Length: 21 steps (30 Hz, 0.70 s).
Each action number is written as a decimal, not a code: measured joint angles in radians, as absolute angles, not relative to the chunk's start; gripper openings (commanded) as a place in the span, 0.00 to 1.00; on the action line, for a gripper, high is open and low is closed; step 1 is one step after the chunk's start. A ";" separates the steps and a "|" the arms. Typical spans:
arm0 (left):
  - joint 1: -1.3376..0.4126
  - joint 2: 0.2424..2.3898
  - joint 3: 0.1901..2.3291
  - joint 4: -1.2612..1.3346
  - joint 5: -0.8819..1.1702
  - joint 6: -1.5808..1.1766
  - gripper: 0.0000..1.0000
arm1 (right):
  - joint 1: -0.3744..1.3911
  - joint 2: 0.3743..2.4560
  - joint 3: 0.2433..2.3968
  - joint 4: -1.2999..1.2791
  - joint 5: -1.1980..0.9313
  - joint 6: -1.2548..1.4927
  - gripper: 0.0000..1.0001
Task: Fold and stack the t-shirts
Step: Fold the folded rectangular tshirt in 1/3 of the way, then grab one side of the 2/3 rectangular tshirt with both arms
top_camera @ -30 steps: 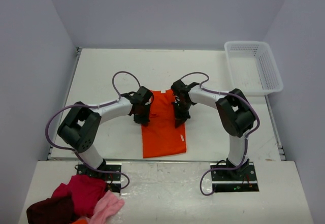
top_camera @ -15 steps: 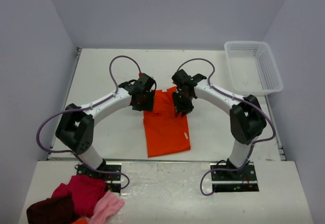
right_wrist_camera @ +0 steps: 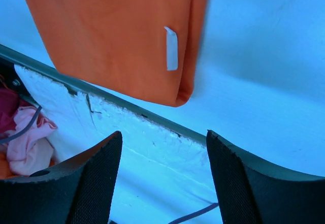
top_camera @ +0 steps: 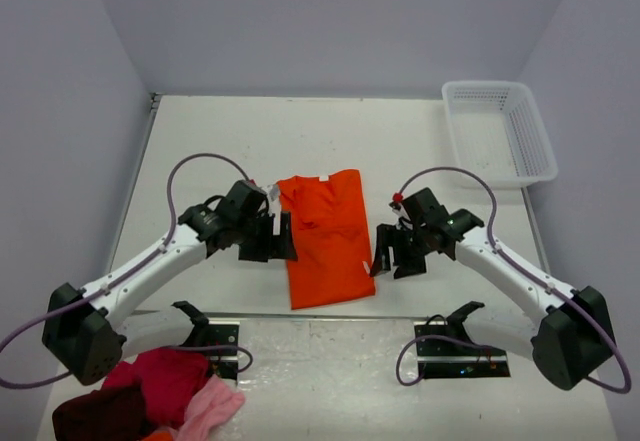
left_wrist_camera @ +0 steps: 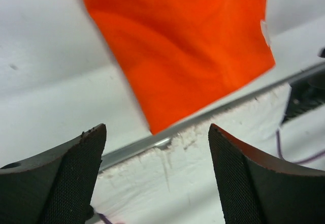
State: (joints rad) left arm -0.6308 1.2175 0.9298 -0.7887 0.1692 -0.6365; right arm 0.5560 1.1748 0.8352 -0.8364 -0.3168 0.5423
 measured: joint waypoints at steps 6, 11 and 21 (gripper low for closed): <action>-0.631 1.003 0.642 -0.694 0.348 -0.785 0.81 | 0.506 1.048 0.558 -0.688 -0.474 0.611 0.70; -0.632 0.957 0.574 -0.682 0.395 -0.840 0.79 | 0.488 1.043 0.435 -0.568 -0.550 0.665 0.70; -0.632 0.971 0.583 -0.676 0.402 -0.851 0.79 | 0.456 1.171 0.416 -0.428 -0.566 0.733 0.70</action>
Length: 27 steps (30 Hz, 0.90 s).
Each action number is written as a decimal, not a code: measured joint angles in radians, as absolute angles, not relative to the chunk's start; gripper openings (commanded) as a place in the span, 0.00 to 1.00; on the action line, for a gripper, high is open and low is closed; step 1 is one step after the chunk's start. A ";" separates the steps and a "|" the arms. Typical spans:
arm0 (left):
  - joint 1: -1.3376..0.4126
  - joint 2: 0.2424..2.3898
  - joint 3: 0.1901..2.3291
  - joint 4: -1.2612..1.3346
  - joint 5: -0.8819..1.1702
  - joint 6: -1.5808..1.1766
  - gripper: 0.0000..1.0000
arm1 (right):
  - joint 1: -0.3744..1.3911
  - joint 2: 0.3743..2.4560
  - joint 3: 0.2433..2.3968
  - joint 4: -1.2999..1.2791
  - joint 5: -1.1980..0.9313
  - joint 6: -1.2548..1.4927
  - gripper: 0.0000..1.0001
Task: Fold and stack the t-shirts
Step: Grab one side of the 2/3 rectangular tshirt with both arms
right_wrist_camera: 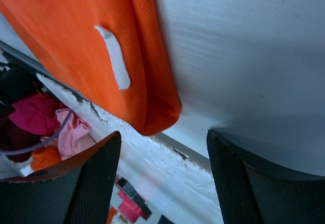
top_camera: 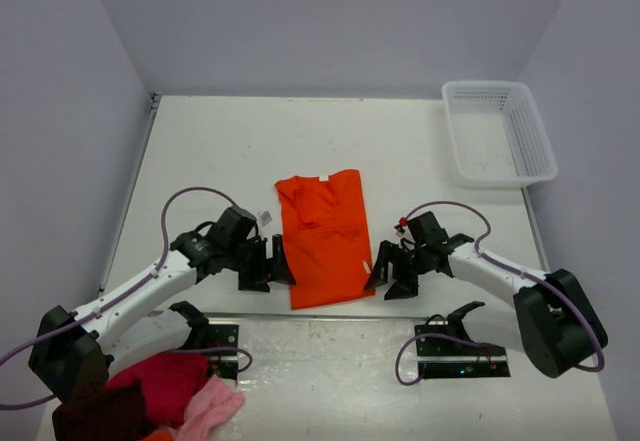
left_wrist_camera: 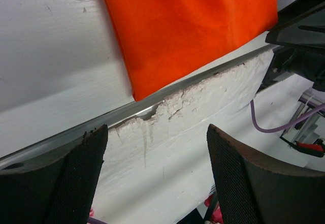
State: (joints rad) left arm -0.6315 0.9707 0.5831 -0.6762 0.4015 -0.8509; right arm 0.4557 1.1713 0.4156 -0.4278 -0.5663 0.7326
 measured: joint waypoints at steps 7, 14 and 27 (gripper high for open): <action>-0.632 0.974 0.645 -0.699 0.401 -0.846 0.80 | 0.449 1.298 0.449 -0.345 -0.617 0.784 0.69; -0.632 0.997 0.690 -0.729 0.400 -0.831 0.80 | 0.446 1.348 0.440 -0.265 -0.665 0.831 0.68; -0.632 1.047 0.775 -0.836 0.351 -0.808 0.79 | 0.444 1.359 0.398 -0.200 -0.648 0.880 0.34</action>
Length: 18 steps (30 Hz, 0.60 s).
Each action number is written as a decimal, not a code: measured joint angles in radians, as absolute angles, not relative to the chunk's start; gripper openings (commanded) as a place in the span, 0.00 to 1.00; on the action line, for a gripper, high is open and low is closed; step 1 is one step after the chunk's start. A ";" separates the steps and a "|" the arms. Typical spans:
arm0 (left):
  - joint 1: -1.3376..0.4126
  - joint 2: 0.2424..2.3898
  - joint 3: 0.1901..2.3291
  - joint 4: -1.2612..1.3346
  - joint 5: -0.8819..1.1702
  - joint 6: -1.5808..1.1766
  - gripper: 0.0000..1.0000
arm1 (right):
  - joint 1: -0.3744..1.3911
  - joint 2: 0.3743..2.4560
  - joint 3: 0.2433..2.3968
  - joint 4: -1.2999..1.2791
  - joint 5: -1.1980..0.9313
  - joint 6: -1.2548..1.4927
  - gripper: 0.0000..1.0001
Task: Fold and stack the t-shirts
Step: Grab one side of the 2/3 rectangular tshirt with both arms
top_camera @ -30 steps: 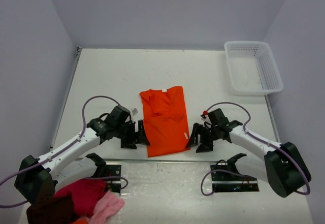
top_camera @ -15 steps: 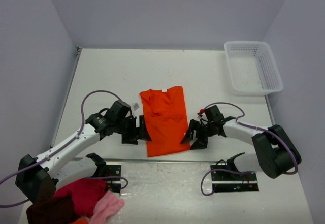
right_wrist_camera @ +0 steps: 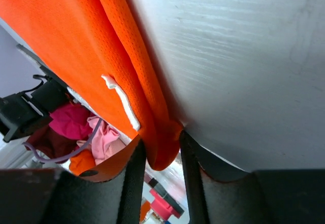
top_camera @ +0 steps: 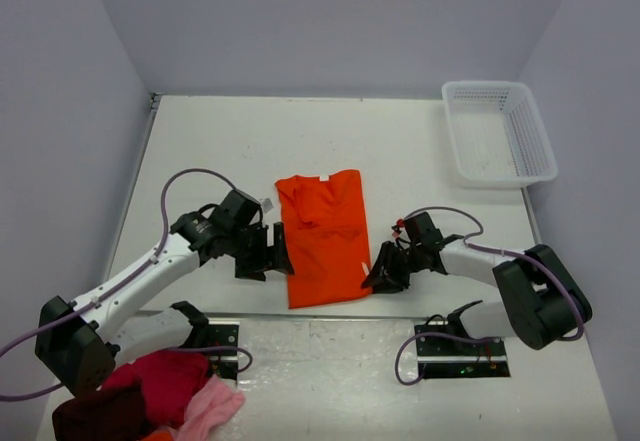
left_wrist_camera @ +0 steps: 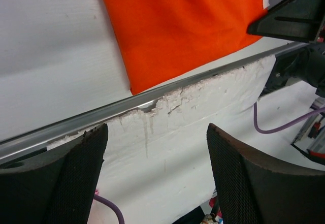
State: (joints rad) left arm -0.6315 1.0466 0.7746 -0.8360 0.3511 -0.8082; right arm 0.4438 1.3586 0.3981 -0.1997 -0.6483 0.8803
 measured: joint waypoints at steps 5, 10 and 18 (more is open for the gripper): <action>-0.632 1.074 0.828 -0.930 0.274 -0.796 0.79 | 0.444 1.359 0.374 -0.181 -0.618 0.884 0.01; -0.632 1.082 0.789 -0.944 0.290 -0.800 0.79 | 0.444 1.359 0.371 -0.178 -0.616 0.885 0.00; -0.632 1.028 0.591 -0.799 0.431 -0.839 0.77 | 0.444 1.359 0.371 -0.178 -0.617 0.875 0.00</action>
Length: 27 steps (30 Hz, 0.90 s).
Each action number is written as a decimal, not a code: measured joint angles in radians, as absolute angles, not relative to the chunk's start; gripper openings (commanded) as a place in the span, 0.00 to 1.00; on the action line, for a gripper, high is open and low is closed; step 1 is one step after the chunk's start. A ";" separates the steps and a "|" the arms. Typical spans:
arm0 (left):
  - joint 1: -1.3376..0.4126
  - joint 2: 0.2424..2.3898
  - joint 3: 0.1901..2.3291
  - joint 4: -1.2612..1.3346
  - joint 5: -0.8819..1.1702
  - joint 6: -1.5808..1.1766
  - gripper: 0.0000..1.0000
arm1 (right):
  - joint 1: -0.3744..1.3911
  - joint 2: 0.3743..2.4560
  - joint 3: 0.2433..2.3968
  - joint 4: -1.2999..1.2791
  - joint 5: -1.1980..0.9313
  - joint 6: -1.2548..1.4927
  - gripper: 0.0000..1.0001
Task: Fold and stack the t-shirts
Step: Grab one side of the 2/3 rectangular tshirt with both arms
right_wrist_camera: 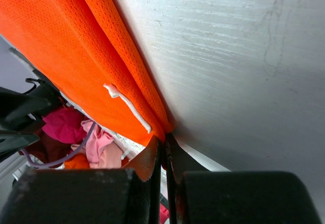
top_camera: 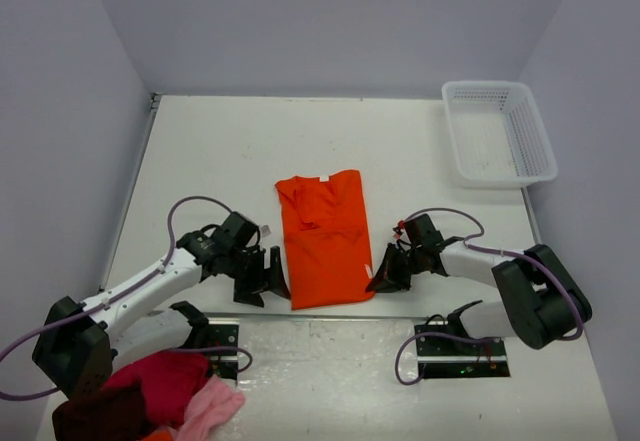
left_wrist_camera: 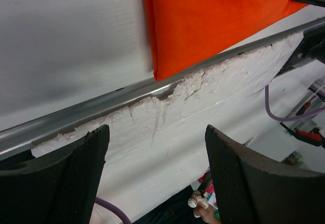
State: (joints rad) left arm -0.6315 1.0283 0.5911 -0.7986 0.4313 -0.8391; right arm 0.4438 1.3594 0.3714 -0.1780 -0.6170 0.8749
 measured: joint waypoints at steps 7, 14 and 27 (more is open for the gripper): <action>-0.632 0.986 0.420 -0.581 0.535 -0.921 0.72 | 0.444 1.362 0.374 -0.178 -0.619 0.870 0.00; -0.632 1.021 0.399 -0.466 0.501 -0.960 0.58 | 0.444 1.361 0.374 -0.178 -0.619 0.869 0.00; -0.664 1.132 0.384 -0.355 0.419 -1.004 0.54 | 0.444 1.354 0.374 -0.180 -0.616 0.858 0.00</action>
State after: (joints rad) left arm -0.6640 1.1316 0.3843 -0.3546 0.4187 -1.0042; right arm 0.4442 1.3544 0.3737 -0.1799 -0.6155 0.8581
